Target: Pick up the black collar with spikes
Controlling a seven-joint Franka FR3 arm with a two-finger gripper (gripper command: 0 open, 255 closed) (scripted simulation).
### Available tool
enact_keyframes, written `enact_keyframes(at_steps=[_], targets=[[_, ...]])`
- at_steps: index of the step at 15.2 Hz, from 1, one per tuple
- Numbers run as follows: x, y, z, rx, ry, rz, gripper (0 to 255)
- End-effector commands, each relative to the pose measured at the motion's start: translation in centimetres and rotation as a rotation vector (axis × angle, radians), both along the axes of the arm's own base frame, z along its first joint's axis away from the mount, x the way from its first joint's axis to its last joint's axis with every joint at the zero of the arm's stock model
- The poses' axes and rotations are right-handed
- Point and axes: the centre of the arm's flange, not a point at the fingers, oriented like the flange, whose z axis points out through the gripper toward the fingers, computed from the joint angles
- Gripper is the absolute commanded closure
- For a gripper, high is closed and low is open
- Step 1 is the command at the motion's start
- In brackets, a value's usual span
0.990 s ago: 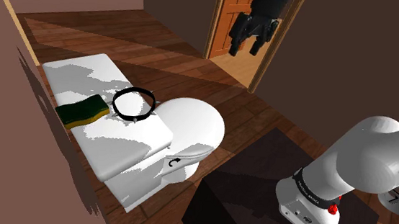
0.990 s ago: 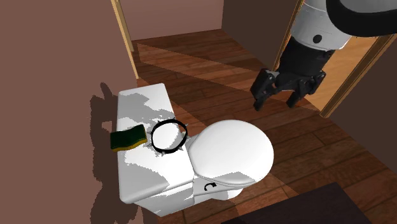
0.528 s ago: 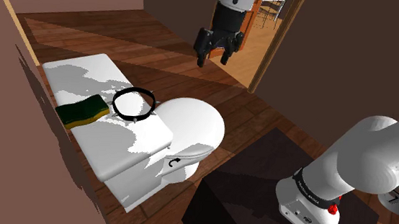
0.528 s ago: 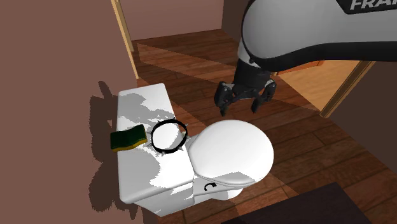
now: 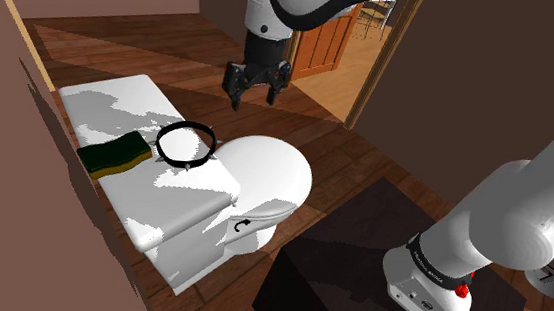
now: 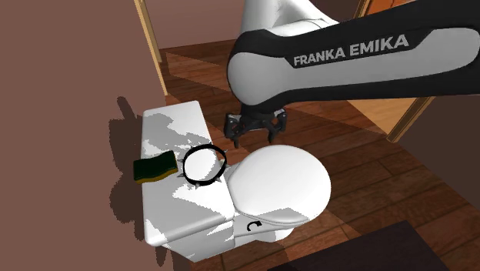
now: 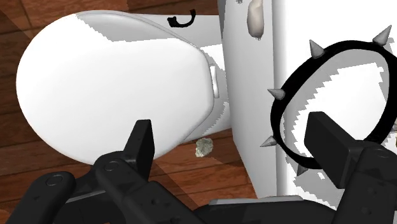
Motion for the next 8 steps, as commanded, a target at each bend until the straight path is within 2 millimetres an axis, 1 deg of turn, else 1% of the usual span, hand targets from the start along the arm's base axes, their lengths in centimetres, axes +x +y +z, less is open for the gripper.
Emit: enact_keyframes(at_steps=[1, 7, 8], targets=[[1.6, 1.9, -1.9, -0.008, 0.005, -0.001, 0], [5.7, 7.2, -6.8, -0.032, 0.022, -0.001, 0], [5.9, 7.5, -7.1, -0.034, 0.023, -0.001, 0]])
